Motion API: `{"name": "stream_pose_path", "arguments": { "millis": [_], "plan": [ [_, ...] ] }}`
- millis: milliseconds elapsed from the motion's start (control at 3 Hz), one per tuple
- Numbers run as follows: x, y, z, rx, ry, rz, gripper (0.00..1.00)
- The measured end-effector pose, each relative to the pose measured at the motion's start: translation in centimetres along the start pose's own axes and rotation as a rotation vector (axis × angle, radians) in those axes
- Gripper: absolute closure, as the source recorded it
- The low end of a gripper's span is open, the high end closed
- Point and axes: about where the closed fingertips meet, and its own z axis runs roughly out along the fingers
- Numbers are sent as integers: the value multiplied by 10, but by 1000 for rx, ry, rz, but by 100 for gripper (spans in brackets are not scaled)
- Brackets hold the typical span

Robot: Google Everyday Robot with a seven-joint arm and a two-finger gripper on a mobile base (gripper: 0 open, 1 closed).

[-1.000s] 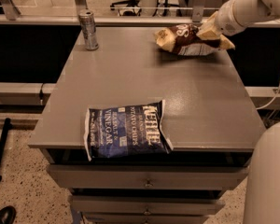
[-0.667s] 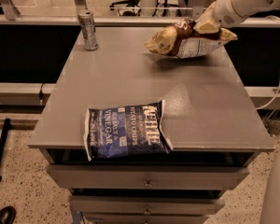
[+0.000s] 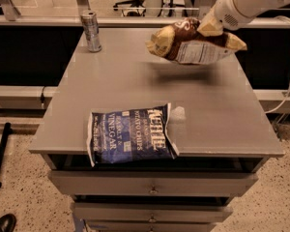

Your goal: Move brown chip bag near blue chip bag

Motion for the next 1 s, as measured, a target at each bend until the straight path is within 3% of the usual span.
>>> {"name": "stream_pose_path", "arguments": {
  "millis": [333, 667, 1000],
  "plan": [
    [17, 67, 12, -61, 97, 139, 100],
    [28, 110, 18, -114, 143, 219, 100],
    [26, 133, 7, -140, 139, 253, 100]
  ]
}}
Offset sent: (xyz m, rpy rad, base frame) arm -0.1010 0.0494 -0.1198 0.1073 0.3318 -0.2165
